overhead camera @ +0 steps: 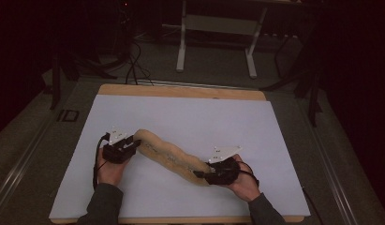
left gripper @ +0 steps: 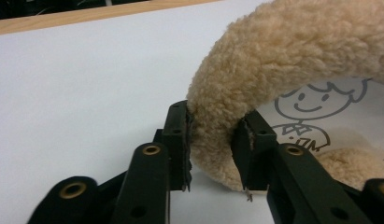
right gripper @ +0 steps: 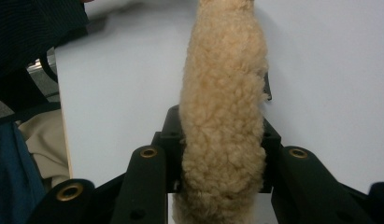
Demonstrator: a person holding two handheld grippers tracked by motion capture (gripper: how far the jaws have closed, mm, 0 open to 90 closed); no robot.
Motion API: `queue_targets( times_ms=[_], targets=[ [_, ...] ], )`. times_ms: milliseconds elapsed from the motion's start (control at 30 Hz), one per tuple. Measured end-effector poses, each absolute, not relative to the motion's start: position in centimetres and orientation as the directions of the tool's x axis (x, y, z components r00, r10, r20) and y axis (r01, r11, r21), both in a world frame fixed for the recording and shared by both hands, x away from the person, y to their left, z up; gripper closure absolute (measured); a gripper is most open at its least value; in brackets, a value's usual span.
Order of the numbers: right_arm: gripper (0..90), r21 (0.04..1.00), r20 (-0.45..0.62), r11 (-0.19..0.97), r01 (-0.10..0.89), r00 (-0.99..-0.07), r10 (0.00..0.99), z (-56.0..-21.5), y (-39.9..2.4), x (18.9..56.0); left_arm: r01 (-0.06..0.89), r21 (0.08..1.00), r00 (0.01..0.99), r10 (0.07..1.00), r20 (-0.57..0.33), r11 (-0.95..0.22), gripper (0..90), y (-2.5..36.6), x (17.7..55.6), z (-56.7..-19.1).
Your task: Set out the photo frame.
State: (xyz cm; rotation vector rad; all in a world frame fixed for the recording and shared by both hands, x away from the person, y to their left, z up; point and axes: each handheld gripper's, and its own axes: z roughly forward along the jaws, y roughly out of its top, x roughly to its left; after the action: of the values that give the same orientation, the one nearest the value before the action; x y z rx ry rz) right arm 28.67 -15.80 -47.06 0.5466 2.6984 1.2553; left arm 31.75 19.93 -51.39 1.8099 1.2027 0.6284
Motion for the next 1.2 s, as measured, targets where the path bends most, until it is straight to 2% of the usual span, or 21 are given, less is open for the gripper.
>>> queue_targets(
  times_ms=[200,367,567,867,1200],
  targets=[
    [64.5,0.755,0.046,0.593,0.281,-0.924,0.379,-47.1,-15.8,28.6,0.487,0.854,0.405,0.914,-0.037,-0.181,71.8,19.8,31.7,-51.3],
    [54.0,0.734,0.058,0.599,0.321,-0.908,0.415,-47.5,-16.0,28.5,0.492,0.852,0.401,0.915,-0.039,-0.179,71.9,19.8,31.6,-51.3],
    [48.2,0.716,0.062,0.604,0.351,-0.893,0.446,-47.9,-16.6,28.4,0.494,0.851,0.398,0.917,-0.04,-0.178,72.0,19.8,31.6,-51.3],
    [46.9,0.705,0.045,0.609,0.365,-0.879,0.475,-48.1,-16.9,28.3,0.503,0.847,0.389,0.92,-0.041,-0.174,72.1,19.8,31.5,-51.1],
    [45.2,0.722,0.001,0.563,0.402,-0.814,0.58,-48.1,-17.6,28.7,0.51,0.844,0.369,0.929,-0.042,-0.164,72.3,19.6,31.2,-51.1]
  ],
)
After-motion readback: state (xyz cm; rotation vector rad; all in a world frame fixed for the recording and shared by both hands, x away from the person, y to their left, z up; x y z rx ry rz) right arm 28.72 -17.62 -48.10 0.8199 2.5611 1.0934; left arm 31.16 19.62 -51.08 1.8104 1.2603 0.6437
